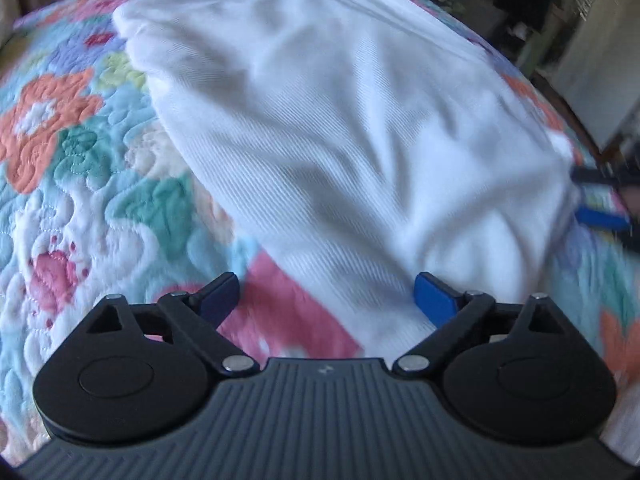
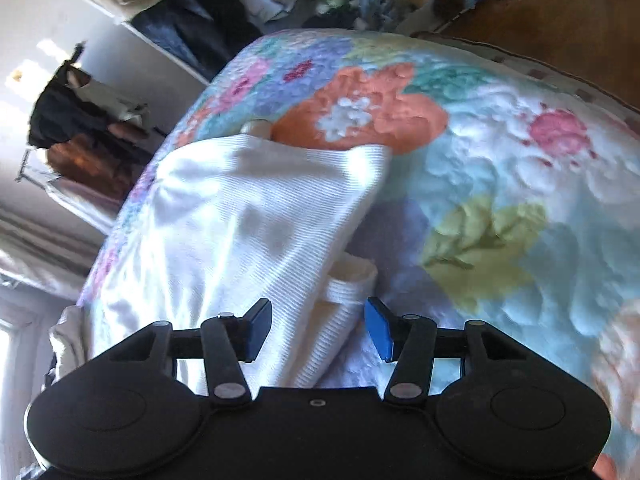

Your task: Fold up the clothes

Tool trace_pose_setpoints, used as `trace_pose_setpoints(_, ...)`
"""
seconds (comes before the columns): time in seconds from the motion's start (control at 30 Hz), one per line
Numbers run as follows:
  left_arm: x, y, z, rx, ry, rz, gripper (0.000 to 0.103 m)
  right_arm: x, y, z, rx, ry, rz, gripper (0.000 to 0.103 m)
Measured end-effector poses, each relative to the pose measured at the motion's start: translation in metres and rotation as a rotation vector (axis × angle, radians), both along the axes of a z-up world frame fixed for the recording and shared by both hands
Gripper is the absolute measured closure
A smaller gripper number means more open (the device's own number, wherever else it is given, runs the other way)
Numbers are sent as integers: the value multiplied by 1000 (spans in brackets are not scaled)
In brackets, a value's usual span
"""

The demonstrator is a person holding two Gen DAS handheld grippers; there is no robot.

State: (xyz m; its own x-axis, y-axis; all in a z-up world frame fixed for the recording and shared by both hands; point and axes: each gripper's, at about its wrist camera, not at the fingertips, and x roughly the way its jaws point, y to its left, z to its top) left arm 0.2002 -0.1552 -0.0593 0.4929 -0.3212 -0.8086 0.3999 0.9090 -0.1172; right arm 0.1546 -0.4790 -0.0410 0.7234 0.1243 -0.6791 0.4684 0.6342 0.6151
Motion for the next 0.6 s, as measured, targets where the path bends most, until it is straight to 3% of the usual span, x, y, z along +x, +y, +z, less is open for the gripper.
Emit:
trace_pose_setpoints(0.07, -10, -3, -2, 19, -31, -10, 7, -5, 0, 4, -4, -38, -18, 46)
trace_pose_setpoints(0.2, -22, -5, -3, -61, -41, -42, 7, -9, -1, 9, 8, -129, -26, 47)
trace_pose_setpoints(0.33, -25, -9, -5, -80, -55, -48, 8, -1, -1, 2, 49, -110, -9, 47)
trace_pose_setpoints(0.37, -25, -11, -3, -76, -60, -44, 13, 1, 0, 0, 58, -104, -4, 47)
trace_pose_setpoints(0.4, -27, -12, -1, -79, -68, -43, 39, 3, 0, -2, 61, -103, 5, 47)
trace_pose_setpoints(0.43, -27, -11, 0, -91, -71, -36, 55, 7, 0, -4, 64, -97, 19, 47)
trace_pose_setpoints(0.5, -28, -9, 3, -128, -69, -25, 78, 21, 2, -11, 61, -74, 87, 48)
trace_pose_setpoints(0.53, -29, -6, 2, -146, -61, -11, 82, 31, 4, -15, 44, -51, 141, 59)
trace_pose_setpoints(0.57, -29, -3, 1, -161, -53, 5, 87, 39, 5, -17, 16, -29, 171, 81)
trace_pose_setpoints(0.6, -30, 1, 0, -176, -45, 21, 90, 44, 6, -19, -7, -13, 178, 87)
